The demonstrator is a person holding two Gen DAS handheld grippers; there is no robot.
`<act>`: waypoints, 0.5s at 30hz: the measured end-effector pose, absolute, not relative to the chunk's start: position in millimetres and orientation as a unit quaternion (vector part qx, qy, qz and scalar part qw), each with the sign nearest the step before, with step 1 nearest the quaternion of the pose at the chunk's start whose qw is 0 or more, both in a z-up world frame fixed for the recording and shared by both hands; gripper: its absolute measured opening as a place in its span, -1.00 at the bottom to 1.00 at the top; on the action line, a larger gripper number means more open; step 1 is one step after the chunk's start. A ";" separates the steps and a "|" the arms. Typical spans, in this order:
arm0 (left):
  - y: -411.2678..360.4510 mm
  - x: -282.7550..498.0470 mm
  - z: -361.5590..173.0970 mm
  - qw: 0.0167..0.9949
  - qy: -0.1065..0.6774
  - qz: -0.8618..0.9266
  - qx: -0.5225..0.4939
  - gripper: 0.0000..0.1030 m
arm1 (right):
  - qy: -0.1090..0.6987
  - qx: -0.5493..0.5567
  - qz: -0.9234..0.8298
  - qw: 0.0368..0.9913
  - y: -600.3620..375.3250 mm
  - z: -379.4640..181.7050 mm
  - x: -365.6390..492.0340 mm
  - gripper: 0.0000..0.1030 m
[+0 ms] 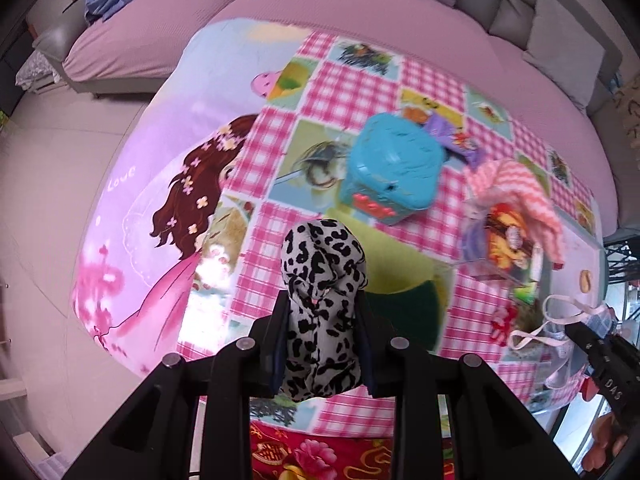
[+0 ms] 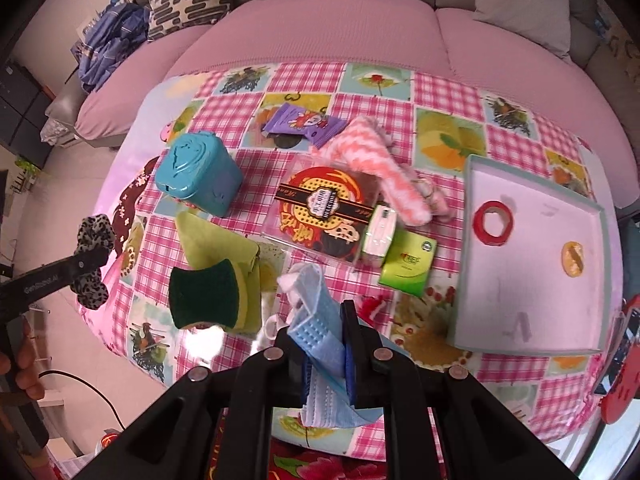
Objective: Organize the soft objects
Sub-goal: 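Carry the scrunchie and blue mask into the white tray and release both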
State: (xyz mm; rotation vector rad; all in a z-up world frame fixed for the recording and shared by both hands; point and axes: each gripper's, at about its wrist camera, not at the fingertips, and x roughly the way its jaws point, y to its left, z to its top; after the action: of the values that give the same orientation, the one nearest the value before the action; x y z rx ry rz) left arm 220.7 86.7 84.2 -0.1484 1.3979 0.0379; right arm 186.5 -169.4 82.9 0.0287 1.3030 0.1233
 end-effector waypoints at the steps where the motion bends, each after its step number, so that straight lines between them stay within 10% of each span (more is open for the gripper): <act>1: 80.4 219.9 87.3 0.764 0.642 0.013 -0.068 -0.41 | 0.606 0.015 0.055 0.794 -173.1 84.5 184.0 -0.74; 15: -30.3 222.6 110.0 0.769 0.633 -0.074 -0.047 -0.41 | 0.600 0.054 -0.003 0.798 -273.5 97.1 165.4 -0.74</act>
State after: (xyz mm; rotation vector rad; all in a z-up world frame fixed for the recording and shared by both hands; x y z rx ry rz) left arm 222.6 -30.3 110.0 -0.1012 1.3746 -0.1607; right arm 165.4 -273.5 97.1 0.1150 1.2882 -0.0071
